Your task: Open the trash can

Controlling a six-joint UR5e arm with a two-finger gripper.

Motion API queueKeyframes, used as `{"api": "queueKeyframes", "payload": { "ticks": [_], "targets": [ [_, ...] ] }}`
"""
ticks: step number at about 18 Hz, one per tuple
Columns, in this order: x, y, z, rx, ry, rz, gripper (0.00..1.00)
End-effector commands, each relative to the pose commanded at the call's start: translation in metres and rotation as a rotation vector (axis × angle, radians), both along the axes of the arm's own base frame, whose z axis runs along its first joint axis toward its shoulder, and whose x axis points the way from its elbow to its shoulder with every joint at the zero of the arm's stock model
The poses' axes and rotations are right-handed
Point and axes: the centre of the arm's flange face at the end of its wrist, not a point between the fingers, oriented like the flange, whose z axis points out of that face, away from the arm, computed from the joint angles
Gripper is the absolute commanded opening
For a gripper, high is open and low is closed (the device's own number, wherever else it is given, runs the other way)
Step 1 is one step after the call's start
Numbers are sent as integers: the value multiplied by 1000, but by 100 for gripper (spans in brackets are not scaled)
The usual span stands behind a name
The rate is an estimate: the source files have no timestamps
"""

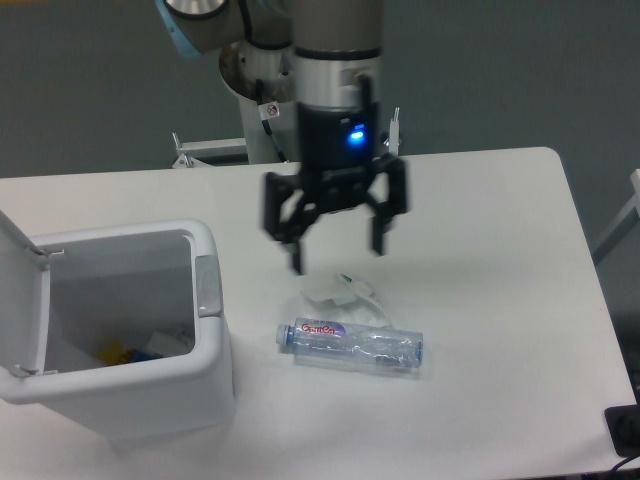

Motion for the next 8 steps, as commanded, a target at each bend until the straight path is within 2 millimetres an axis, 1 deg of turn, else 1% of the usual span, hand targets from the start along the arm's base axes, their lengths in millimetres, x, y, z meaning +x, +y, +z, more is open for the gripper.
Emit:
{"api": "queueKeyframes", "payload": {
  "ticks": [2, 3, 4, 5, 6, 8],
  "targets": [
    [-23, -19, -18, -88, 28, -41, 100],
    [-30, -27, -29, -154, 50, -77, 100],
    [-40, -44, -44, -265, 80, -156, 100],
    [-48, -57, -51, -334, 94, -212, 100],
    [-52, -70, -63, -412, 93, -295, 100],
    [-53, -75, -72, -473, 110, -364, 100]
  ]
}}
